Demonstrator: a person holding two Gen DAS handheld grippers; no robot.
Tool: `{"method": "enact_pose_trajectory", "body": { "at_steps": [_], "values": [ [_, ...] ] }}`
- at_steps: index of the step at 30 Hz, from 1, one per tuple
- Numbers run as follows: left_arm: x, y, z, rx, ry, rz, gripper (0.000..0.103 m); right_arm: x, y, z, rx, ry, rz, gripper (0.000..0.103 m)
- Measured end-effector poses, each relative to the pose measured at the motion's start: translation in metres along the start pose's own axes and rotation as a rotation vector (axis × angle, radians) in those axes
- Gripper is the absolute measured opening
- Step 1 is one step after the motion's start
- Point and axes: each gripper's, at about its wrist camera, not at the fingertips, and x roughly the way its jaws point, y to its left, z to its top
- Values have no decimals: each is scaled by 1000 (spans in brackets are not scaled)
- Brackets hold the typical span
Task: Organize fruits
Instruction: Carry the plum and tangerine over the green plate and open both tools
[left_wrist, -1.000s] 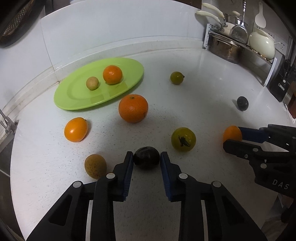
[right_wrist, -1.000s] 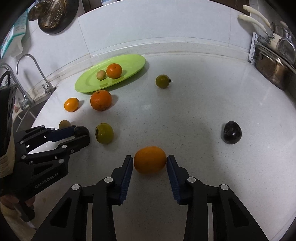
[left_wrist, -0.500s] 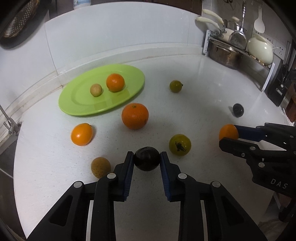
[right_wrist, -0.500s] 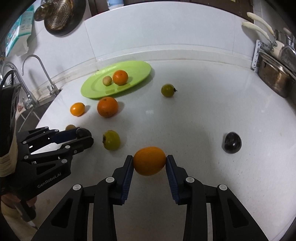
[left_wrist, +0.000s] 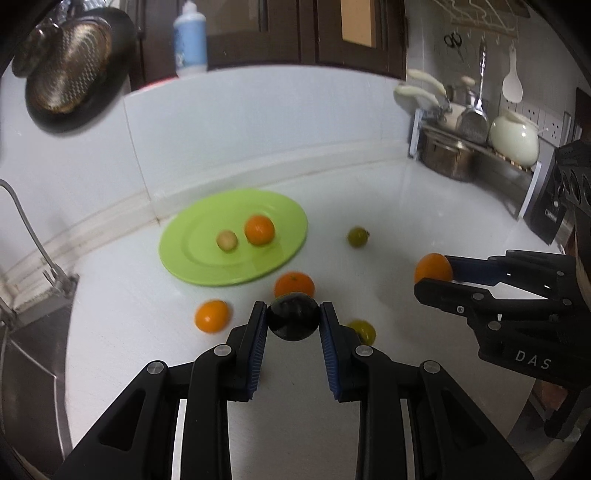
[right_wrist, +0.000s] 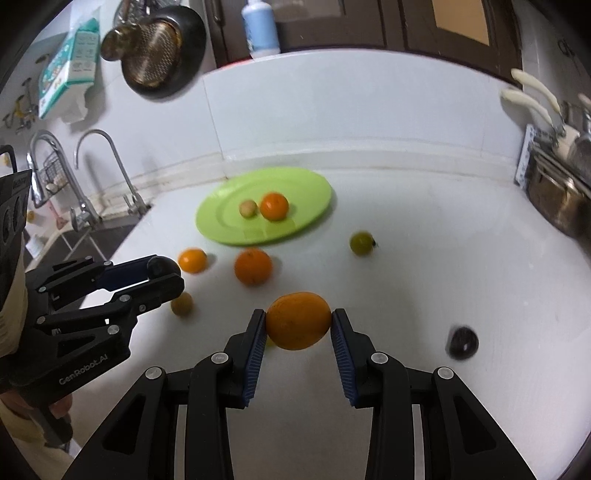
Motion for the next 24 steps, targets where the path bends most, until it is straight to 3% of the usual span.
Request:
{"method": "enact_pose_trajectory", "body": {
  "at_steps": [14,24],
  "values": [
    [-11,24,35,-27,-93,79,29,-1,23,55,-56,-131,74,37],
    [-2,43,64,-40,-120,121,29,13,32,90,-81,-166,108,37]
  ]
}}
